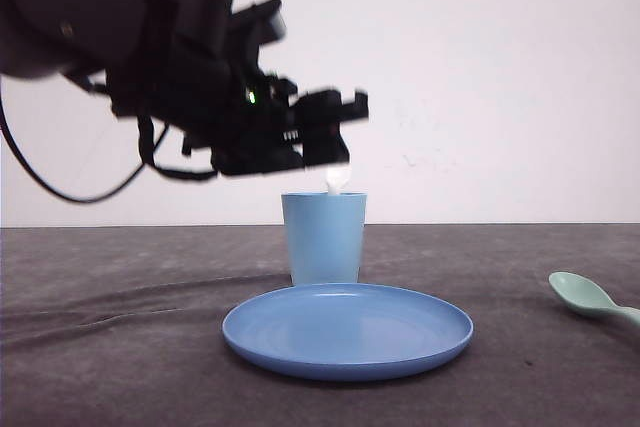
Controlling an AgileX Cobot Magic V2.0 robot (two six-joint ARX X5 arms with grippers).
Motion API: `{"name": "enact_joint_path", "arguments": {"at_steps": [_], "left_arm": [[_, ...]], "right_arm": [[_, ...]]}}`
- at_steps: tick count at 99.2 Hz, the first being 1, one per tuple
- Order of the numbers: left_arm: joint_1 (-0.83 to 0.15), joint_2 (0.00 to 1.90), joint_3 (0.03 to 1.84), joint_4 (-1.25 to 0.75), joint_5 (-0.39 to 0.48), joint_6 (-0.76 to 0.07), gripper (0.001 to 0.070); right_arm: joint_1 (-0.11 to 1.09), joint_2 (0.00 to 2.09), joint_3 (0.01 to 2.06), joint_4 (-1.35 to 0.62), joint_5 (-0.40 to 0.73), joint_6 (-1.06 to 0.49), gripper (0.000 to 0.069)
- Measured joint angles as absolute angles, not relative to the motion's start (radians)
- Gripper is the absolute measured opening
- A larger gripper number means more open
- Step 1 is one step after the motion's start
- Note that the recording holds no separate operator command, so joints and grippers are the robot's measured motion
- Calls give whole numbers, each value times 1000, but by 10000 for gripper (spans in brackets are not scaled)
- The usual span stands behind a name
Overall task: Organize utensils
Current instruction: 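Lift the white fork with the left gripper and drop it into the blue cup, then lower the right gripper onto the mint-green spoon and grasp it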
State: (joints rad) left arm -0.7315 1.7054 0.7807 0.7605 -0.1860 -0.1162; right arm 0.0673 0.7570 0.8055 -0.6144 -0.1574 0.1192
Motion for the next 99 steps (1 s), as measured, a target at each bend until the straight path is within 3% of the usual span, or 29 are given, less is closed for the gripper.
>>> {"name": "enact_joint_path", "arguments": {"at_steps": [28, 59, 99], "left_arm": [[-731, 1361, 781, 462, -186, -117, 297], [-732, 951, 781, 18, -185, -132, 297], [-732, 789, 781, -318, -185, -169, 297]], "right_arm": [[160, 783, 805, -730, -157, 137, 341], [265, 978, 805, -886, -111, 200, 341], [380, 1192, 764, -761, -80, 275, 341]]}}
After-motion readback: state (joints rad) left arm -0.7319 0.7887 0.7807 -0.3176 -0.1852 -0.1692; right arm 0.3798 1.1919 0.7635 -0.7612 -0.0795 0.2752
